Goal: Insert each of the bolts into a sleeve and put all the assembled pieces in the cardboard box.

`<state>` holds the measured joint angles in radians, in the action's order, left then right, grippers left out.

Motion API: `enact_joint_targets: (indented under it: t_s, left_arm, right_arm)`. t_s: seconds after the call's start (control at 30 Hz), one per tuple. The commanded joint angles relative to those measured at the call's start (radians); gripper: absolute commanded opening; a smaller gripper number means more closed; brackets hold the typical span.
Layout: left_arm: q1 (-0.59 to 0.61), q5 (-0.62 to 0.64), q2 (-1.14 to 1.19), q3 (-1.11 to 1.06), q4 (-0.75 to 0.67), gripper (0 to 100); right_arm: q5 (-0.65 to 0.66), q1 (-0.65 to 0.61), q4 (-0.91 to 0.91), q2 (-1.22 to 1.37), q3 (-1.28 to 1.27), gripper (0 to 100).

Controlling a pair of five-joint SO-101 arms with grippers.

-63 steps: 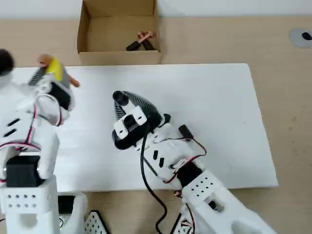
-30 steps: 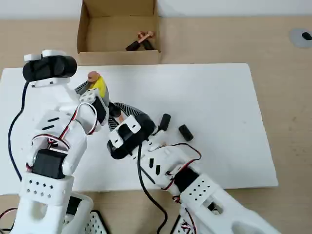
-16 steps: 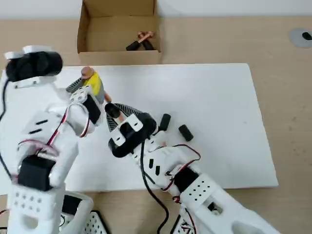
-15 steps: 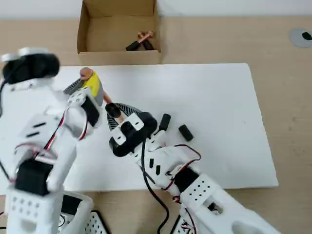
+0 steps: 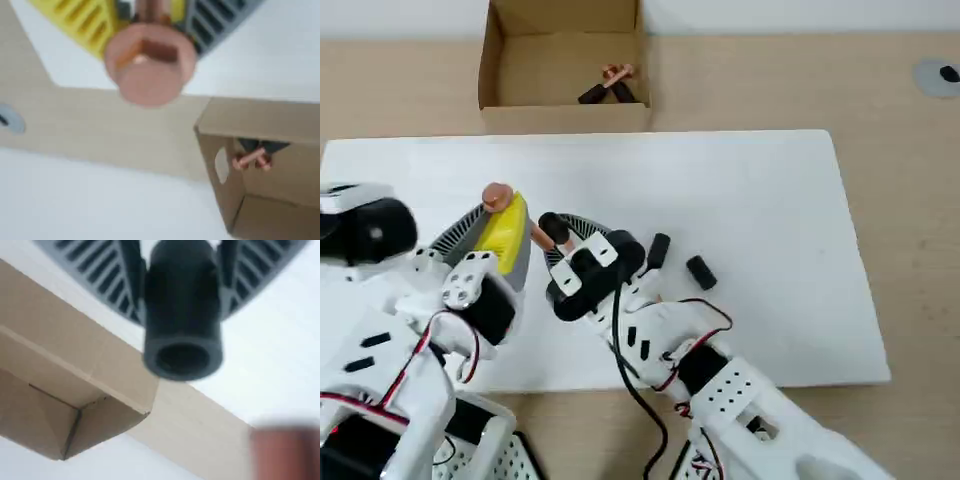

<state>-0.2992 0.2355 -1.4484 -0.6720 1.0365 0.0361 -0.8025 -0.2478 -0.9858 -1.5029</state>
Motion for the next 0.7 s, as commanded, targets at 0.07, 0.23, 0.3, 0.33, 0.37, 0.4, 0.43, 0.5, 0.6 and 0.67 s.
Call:
enact_joint_targets:
  t_s: [0.07, 0.23, 0.3, 0.33, 0.37, 0.4, 0.43, 0.5, 0.6, 0.67]
  left_arm:
    - [-0.008, -0.011, -0.044, -0.032, -0.037, 1]
    - [0.051, -0.034, -0.048, -0.060, -0.095, 1]
    - [0.055, -0.046, -0.048, -0.072, -0.109, 1]
    - [0.055, -0.052, -0.048, -0.083, -0.120, 1]
    - [0.055, -0.061, -0.048, -0.092, -0.135, 1]
    - [0.055, -0.072, -0.048, -0.104, -0.152, 1]
    - [0.055, -0.084, -0.048, -0.120, -0.172, 1]
    - [0.054, -0.106, -0.048, -0.158, -0.218, 1]
    - [0.051, -0.147, -0.041, -0.245, -0.305, 1]
    - [0.055, -0.187, -0.031, -0.347, -0.417, 1]
  right_arm:
    - [-0.117, 0.016, -0.023, -0.030, 0.025, 1.0]
    - [-0.147, 0.016, -0.020, -0.030, 0.051, 1.0]
    - [-0.150, 0.016, -0.020, -0.030, 0.050, 1.0]
    - [-0.150, 0.016, -0.020, -0.030, 0.048, 1.0]
    - [-0.150, 0.016, -0.020, -0.030, 0.047, 1.0]
    - [-0.150, 0.016, -0.020, -0.030, 0.047, 1.0]
    - [-0.150, 0.016, -0.020, -0.030, 0.047, 1.0]
    - [-0.150, 0.016, -0.020, -0.030, 0.047, 1.0]
    - [-0.150, 0.016, -0.020, -0.030, 0.047, 1.0]
    - [-0.150, 0.016, -0.020, -0.030, 0.045, 1.0]
